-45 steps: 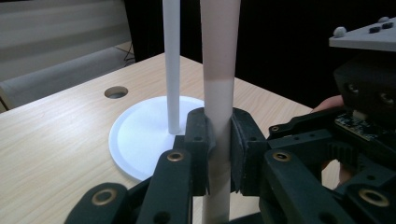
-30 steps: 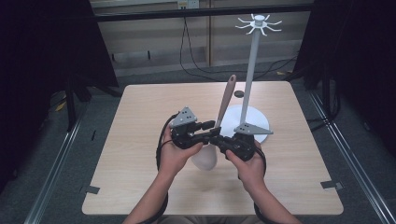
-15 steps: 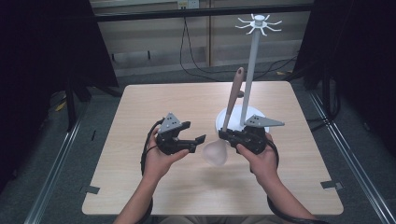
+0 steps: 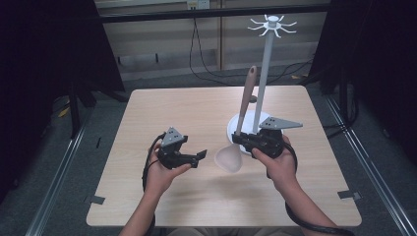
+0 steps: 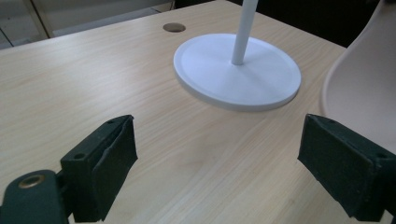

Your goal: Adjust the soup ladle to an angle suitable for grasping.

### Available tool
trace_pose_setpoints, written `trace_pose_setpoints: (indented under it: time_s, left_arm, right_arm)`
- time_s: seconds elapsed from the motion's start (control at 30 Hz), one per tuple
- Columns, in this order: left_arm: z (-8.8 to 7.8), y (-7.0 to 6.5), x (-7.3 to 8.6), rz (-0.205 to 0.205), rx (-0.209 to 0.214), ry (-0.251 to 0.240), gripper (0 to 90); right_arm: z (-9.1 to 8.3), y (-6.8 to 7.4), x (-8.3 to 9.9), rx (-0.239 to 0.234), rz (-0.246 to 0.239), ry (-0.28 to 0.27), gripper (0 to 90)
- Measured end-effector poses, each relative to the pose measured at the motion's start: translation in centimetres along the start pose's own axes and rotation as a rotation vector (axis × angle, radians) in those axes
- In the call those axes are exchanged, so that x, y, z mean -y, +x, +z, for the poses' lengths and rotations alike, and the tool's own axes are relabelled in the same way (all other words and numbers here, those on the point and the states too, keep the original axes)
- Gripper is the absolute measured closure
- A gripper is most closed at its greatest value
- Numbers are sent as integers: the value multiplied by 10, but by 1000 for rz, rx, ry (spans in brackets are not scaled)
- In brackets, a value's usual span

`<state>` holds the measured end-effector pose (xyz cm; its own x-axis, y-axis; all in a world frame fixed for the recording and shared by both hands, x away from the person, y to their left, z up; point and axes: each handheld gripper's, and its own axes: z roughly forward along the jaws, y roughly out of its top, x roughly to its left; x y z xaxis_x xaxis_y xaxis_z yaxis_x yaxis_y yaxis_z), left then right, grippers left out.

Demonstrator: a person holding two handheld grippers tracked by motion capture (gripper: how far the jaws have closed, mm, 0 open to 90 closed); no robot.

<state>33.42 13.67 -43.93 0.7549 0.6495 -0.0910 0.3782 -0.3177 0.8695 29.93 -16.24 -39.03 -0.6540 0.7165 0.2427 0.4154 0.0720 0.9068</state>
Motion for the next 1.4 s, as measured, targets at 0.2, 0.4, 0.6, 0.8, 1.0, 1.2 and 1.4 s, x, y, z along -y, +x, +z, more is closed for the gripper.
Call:
trace_pose_setpoints:
  time_s: [0.2,0.4,0.6,0.8,1.0,1.2,1.4]
  left_arm:
    - [0,3,7,-7,-5,12,97]
    - [1,3,9,-10,-6,14,92]
    - [0,2,10,-18,-1,11,90]
    - [1,1,12,-15,-1,22,89]
    - [0,1,12,-10,0,21,89]
    - [0,1,12,-7,-2,24,89]
    - [1,1,12,-8,-1,23,89]
  right_arm:
    - [-1,-1,-14,-1,-9,-8,815]
    - [-3,-5,-31,5,-23,-15,815]
    - [-5,-7,-47,8,-36,-17,815]
    - [-4,-8,-58,7,-47,-24,815]
    - [-2,-8,-64,9,-51,-25,815]
    - [-4,-10,-68,15,-51,-34,815]
    - [-5,-12,-71,21,-50,-36,814]
